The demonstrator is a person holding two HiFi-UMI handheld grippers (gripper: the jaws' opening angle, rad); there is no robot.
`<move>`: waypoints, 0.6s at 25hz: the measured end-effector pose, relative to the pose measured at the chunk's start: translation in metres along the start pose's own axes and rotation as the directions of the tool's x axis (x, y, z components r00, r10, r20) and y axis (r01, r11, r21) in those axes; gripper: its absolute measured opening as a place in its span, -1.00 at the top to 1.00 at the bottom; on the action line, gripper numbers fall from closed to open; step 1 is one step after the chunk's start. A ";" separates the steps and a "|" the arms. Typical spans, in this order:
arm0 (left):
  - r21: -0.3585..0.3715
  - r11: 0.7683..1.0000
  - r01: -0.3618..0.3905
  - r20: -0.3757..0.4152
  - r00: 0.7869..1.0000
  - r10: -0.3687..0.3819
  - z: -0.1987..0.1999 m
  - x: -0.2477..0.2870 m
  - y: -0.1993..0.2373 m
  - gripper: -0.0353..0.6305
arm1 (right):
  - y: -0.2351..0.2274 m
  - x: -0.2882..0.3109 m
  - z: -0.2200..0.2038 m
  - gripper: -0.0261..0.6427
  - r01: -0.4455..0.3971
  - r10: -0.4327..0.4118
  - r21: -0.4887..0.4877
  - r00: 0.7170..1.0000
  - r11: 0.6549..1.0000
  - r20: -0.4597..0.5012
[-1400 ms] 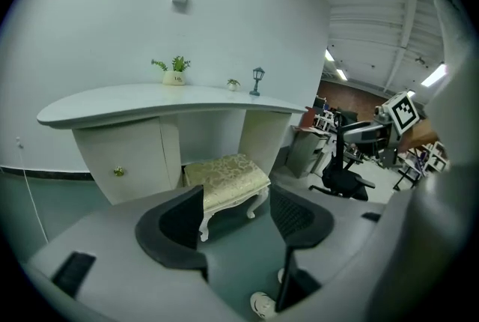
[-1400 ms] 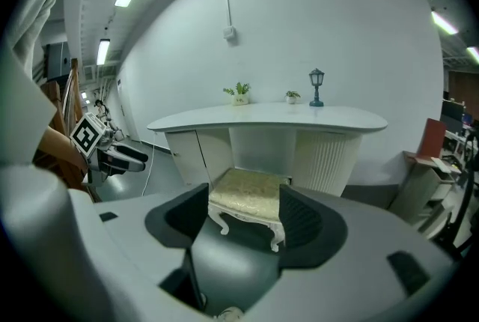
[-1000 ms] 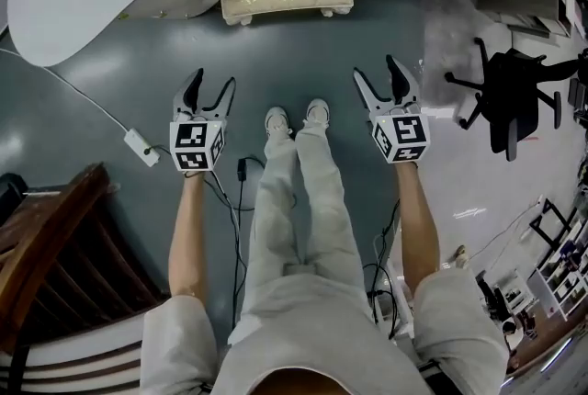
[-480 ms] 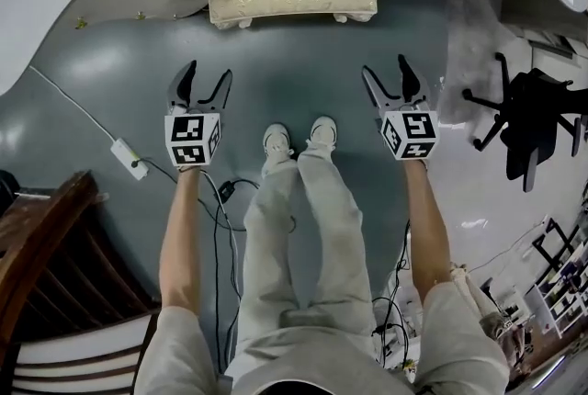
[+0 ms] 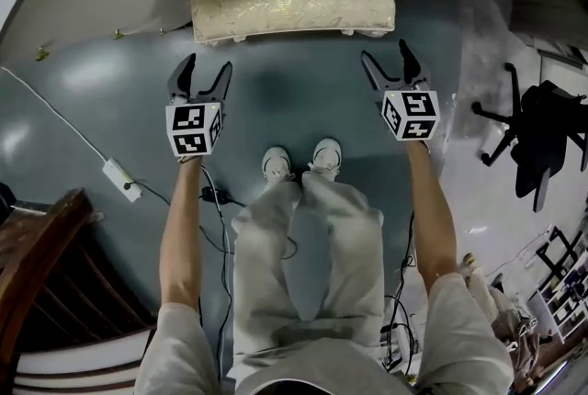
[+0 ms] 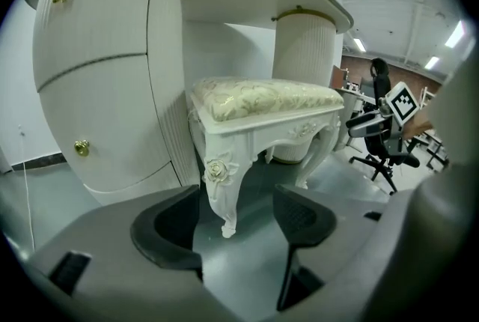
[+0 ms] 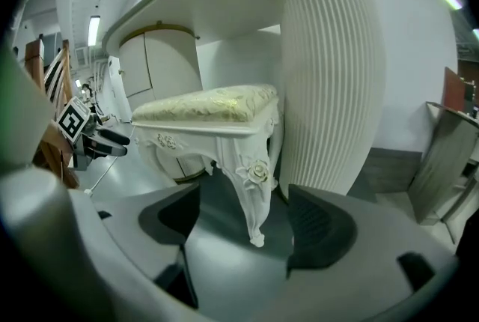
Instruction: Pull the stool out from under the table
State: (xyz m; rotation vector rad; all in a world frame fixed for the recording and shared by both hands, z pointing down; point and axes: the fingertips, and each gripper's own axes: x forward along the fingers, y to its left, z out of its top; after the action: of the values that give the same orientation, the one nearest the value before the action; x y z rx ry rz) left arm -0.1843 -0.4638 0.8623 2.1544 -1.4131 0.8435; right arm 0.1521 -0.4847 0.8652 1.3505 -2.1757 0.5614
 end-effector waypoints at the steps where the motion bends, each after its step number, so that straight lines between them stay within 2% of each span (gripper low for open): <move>1: 0.000 1.000 -0.005 0.003 1.000 0.005 -0.002 0.008 0.002 0.03 | -0.003 0.009 -0.004 -0.13 0.001 -0.001 -0.003 1.000 1.000 -0.002; 8: 0.014 1.000 -0.018 0.029 0.999 0.017 -0.009 0.051 0.012 0.00 | -0.009 0.059 -0.019 -0.22 -0.009 0.009 -0.026 1.000 1.000 0.002; 15: 0.019 1.000 -0.012 0.046 0.999 0.011 -0.006 0.085 0.014 0.00 | -0.011 0.091 -0.016 -0.16 -0.007 0.008 -0.043 1.000 0.999 0.016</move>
State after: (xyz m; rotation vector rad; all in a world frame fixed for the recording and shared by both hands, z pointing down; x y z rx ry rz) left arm -0.1739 -0.5218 0.9261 2.1959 -1.4464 0.8200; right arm 0.1317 -0.5429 0.9353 1.3288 -2.1945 0.5050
